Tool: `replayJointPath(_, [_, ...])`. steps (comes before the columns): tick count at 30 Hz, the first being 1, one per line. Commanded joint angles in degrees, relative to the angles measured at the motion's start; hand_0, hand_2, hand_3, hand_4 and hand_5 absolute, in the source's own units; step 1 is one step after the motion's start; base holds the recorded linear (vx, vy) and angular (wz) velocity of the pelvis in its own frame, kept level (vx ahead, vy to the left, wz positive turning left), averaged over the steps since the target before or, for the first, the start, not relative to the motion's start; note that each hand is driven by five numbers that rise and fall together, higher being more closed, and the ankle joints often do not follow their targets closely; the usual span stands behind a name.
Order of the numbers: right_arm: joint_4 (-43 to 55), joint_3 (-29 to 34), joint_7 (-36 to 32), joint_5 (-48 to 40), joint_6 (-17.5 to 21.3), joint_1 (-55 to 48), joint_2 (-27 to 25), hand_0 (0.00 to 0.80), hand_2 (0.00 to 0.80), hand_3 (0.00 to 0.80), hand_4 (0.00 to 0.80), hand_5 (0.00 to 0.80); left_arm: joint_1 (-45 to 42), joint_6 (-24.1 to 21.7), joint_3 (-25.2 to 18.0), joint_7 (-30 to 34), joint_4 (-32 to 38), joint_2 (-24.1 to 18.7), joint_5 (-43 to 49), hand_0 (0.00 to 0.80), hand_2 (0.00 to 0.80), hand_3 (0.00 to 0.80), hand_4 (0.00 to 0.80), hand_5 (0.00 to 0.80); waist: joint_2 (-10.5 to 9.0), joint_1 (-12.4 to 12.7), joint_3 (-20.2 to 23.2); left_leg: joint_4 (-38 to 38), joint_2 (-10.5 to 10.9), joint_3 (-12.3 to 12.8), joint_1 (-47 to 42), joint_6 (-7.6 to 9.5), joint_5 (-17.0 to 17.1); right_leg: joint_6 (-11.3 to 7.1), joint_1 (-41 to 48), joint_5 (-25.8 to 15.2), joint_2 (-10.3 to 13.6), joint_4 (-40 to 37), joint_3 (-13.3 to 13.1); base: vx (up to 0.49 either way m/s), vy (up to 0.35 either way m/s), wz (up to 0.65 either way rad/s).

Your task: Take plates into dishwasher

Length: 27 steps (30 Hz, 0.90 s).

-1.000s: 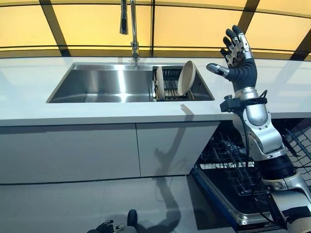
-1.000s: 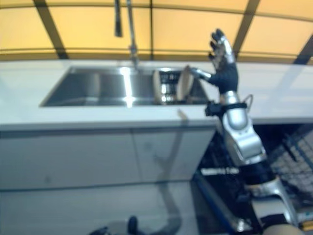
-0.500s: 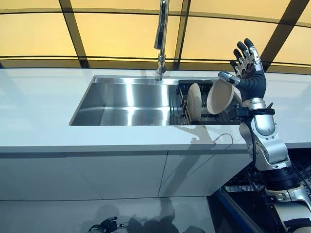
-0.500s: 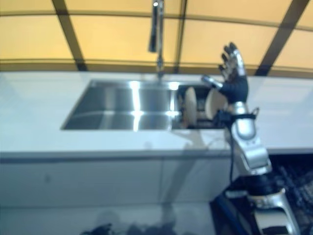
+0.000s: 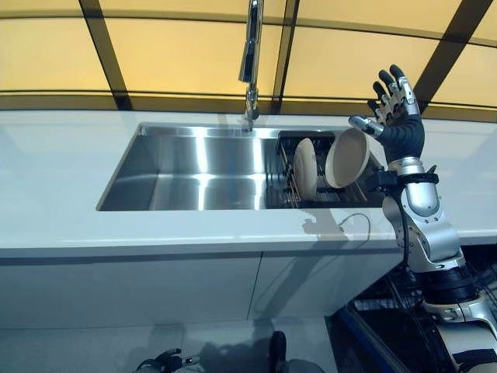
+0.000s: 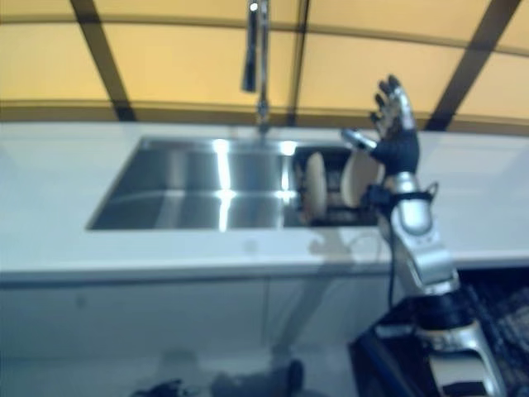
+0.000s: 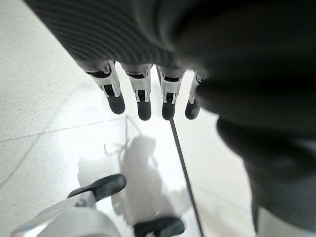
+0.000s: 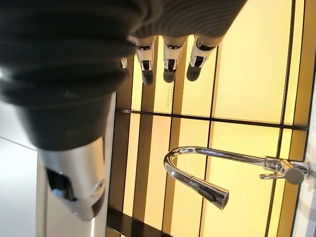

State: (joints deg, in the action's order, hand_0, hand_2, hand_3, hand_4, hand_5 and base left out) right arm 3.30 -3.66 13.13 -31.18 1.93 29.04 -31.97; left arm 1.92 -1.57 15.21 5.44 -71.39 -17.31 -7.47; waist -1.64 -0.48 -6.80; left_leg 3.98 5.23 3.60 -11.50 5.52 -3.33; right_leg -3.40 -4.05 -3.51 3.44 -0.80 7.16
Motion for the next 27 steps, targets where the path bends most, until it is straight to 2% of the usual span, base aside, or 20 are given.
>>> replayJointPath(1, [-0.45,1.50,-0.06,0.02,1.07,3.09,0.12,0.000,0.000,0.000,0.000,0.000,1.24,-1.39,-0.78,1.22,-1.17,-1.10,1.27,0.000,0.000,0.000,0.000,0.000,-0.20,0.56,2.04,-7.27,-2.17,2.02,1.79,-1.47,-6.27,1.72,2.20,1.20,-2.71,0.80,0.22,0.366,-0.352,0.25])
replayJointPath(3, [-0.03,0.48,-0.83,0.56,0.49,2.64,0.21,0.000,0.000,0.000,0.000,0.000,0.17,-2.42,-1.00,1.12,-0.85,-0.41,1.84,0.000,0.000,0.000,0.000,0.000,-0.36,0.95,2.36,-13.72,-2.88,2.66,3.05,-2.89,-4.83,2.91,3.99,2.13,-3.16,0.41,0.27,0.360,-0.384,0.20])
replayJointPath(5, [0.24,-0.66,-1.61,0.93,-0.26,2.36,0.18,0.000,0.000,0.000,0.000,0.000,-0.72,-4.20,-1.31,0.58,-0.98,0.39,0.79,0.000,0.000,0.000,0.000,0.000,-0.40,1.31,2.40,-21.28,-3.68,2.97,5.29,-4.55,-1.69,4.29,5.69,2.75,-4.05,-0.57,0.19,0.255,-0.335,0.02])
replayJointPath(8, [0.66,-2.04,-2.35,1.16,-1.78,1.60,-0.65,0.000,0.000,0.000,0.000,0.000,-1.50,-6.39,-0.82,0.13,0.14,1.52,1.03,0.000,0.000,0.000,0.000,0.000,-0.10,1.81,1.29,-38.81,-5.48,2.83,14.43,-6.91,3.65,7.00,8.62,3.12,-5.56,-2.09,0.61,0.138,-0.289,-0.06])
replayJointPath(10, [0.66,-2.32,-2.40,1.03,-2.66,1.61,-1.26,0.000,0.000,0.000,0.000,0.000,-1.69,-6.40,-0.53,0.12,1.58,1.73,1.07,0.000,0.000,0.000,0.000,0.000,-0.18,1.76,0.69,-41.27,-6.20,2.24,17.18,-6.71,2.43,7.47,9.47,3.34,-5.85,-2.30,0.74,0.100,-0.200,-0.07])
replayJointPath(12, [0.80,-2.68,-1.77,0.46,-4.17,2.06,-1.74,0.000,0.000,0.000,0.000,0.000,-1.34,-5.51,-0.21,0.52,3.04,1.55,0.85,0.000,0.000,0.000,0.000,0.000,-0.87,1.67,0.08,-37.49,-6.24,2.52,17.10,-6.01,0.72,7.30,10.64,3.76,-5.29,-2.73,0.51,0.109,-0.136,0.02])
replayJointPath(14, [0.06,-3.34,-1.72,-0.49,-6.24,3.06,-1.97,0.000,0.000,0.000,0.000,0.000,-0.50,-4.58,0.28,0.88,3.20,1.26,0.75,0.000,0.000,0.000,0.000,0.000,-1.72,1.37,0.30,-27.18,-5.77,3.18,14.62,-5.03,-1.13,6.72,11.06,4.18,-4.56,-3.55,0.37,0.123,-0.051,0.06])
replayJointPath(16, [-0.45,-3.70,-2.05,-1.41,-7.96,3.18,-1.98,0.000,0.000,0.000,0.000,0.000,-0.15,-3.76,0.33,1.07,3.26,1.28,1.03,0.000,0.000,0.000,0.000,0.000,-2.21,1.01,0.77,-15.63,-4.79,2.42,12.24,-5.00,-0.01,6.44,11.05,4.22,-4.16,-4.17,0.34,0.092,0.005,0.22])
replayJointPath(18, [-0.72,-3.89,-2.82,-1.85,-9.06,2.18,-1.87,0.000,0.000,0.000,0.000,0.000,0.10,-2.69,0.59,0.93,3.53,1.67,1.35,0.000,0.000,0.000,0.000,0.000,-2.24,0.66,1.10,-8.35,-4.48,1.35,11.33,-5.62,2.26,6.33,11.05,4.44,-4.18,-4.20,0.34,0.061,0.040,0.24])
replayJointPath(20, [-0.86,-3.79,-4.13,-2.16,-9.81,0.83,-1.91,0.000,0.000,0.000,0.000,0.000,-0.21,-2.75,0.85,0.43,3.41,2.31,1.73,0.000,0.000,0.000,0.000,0.000,-2.26,0.39,1.15,-7.13,-4.20,0.25,12.32,-6.18,4.04,6.46,11.20,4.71,-4.24,-4.20,-0.10,0.041,0.070,0.06])
replayJointPath(23, [-1.20,-3.45,-6.76,-2.61,-10.19,-0.39,-2.40,0.000,0.000,0.000,0.000,0.000,-0.25,-2.67,1.27,0.03,2.96,2.85,0.96,0.000,0.000,0.000,0.000,0.000,-1.96,0.06,1.76,-4.53,-3.42,-1.00,10.84,-5.19,1.74,6.00,10.97,4.95,-4.10,-4.20,-0.47,0.064,0.155,0.04])
replayJointPath(27, [-0.12,-2.34,-9.43,-3.63,-11.67,-2.06,-3.04,0.000,0.000,0.000,0.000,0.000,0.03,-2.20,1.58,0.12,2.27,2.81,0.74,0.000,0.000,0.000,0.000,0.000,-1.41,-0.44,2.80,-2.86,-3.14,-0.10,9.13,-4.61,1.14,5.51,10.33,5.16,-4.27,-4.20,-0.84,0.066,0.167,-0.05])
